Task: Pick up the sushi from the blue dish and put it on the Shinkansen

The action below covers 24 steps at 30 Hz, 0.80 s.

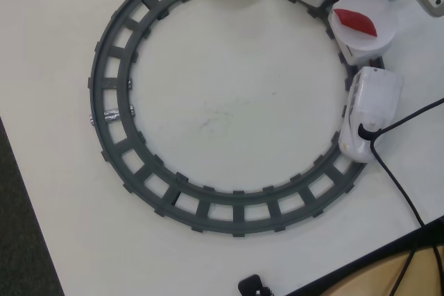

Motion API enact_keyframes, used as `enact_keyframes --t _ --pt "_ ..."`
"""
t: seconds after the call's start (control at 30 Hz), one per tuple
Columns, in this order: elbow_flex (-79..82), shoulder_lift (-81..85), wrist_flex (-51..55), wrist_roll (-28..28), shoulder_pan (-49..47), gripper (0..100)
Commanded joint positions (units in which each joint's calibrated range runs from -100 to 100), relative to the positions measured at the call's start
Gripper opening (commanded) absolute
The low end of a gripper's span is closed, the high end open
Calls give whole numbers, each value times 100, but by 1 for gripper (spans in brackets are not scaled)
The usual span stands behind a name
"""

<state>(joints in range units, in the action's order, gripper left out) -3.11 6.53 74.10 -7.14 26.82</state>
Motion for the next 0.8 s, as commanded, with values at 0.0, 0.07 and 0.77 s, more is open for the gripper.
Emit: enact_keyframes --t 0.0,0.07,0.77 --pt "-39 -5 -89 27 -103 2" --pt "-48 -89 -209 116 -103 2" --pt "-731 -1726 -1030 195 -182 2"
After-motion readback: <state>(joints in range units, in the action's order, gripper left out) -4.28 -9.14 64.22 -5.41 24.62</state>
